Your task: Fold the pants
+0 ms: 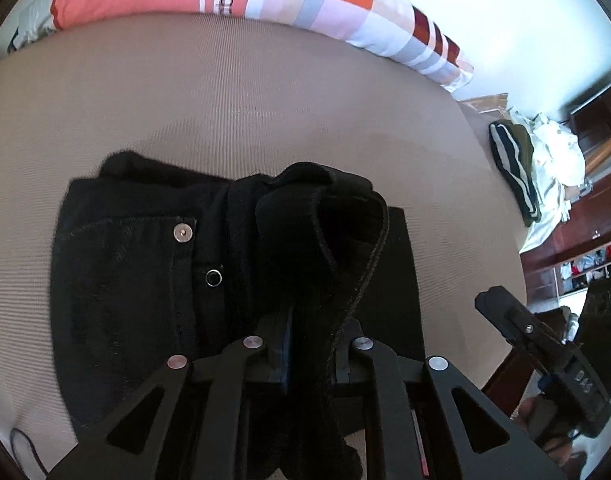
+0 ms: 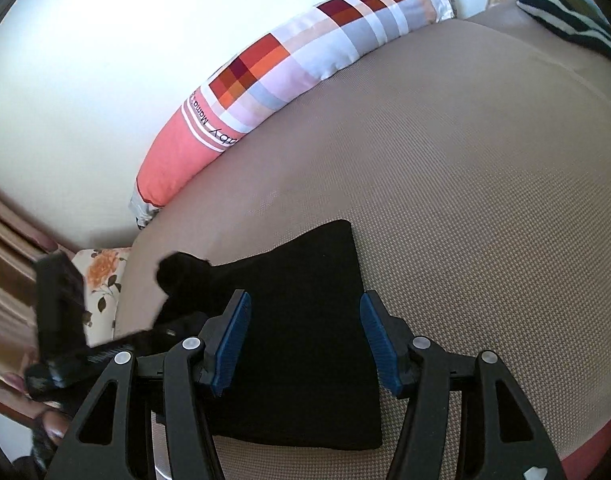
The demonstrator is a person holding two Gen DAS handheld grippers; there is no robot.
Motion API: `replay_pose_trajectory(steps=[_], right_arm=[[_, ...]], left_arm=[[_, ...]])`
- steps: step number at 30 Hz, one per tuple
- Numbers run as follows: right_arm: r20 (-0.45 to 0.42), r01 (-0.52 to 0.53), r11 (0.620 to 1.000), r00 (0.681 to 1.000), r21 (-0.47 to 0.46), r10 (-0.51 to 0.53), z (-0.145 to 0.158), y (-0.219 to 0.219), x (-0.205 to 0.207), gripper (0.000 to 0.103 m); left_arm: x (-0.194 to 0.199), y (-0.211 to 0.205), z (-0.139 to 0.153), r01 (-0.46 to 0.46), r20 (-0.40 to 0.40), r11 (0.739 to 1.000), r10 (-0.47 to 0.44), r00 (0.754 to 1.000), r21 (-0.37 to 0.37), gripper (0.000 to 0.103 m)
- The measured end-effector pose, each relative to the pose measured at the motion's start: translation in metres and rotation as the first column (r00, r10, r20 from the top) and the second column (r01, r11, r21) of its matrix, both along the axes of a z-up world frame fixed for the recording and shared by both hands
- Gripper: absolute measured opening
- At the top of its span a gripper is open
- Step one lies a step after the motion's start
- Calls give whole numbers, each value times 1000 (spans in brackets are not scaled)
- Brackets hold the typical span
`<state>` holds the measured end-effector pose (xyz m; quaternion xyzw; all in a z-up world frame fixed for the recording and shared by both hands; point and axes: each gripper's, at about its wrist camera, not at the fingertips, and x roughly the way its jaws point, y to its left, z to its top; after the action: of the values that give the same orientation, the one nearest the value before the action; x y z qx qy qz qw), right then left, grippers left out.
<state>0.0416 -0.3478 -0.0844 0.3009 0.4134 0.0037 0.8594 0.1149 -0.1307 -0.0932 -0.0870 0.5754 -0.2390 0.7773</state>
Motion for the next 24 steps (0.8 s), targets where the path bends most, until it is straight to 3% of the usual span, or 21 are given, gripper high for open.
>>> replay_pose_trajectory(steps=[3,5,7,12,17,19,24], right_arm=[[-11,4,1000,1000,9,-3,-3,-2,0,55],[-17,-1,1000,1000,16,1,-5,-1,1,55],[-24,-11,1000,1000,24,11,-7,1,2,55],[-49,-64,996,997,60,67,-14,7,7,55],[-81,-216,951,968,221,239,-28,19,28,56],[-95,-245,931,955,271,279,-35,24,36,56],[-145,-285,913,930,293,337,-52,31,54,56]], left_arm=[[-4,-4,1,28,16,1000,-28,999,-5,30],[-8,-6,7,68,37,997,-66,997,-32,50],[-13,-5,15,90,69,995,-88,994,-37,63],[-19,23,35,72,153,996,-64,986,-47,66],[-16,76,38,-62,224,996,46,974,64,66],[-16,97,33,-103,224,991,83,971,82,66],[-14,143,10,-214,167,972,196,966,100,66]])
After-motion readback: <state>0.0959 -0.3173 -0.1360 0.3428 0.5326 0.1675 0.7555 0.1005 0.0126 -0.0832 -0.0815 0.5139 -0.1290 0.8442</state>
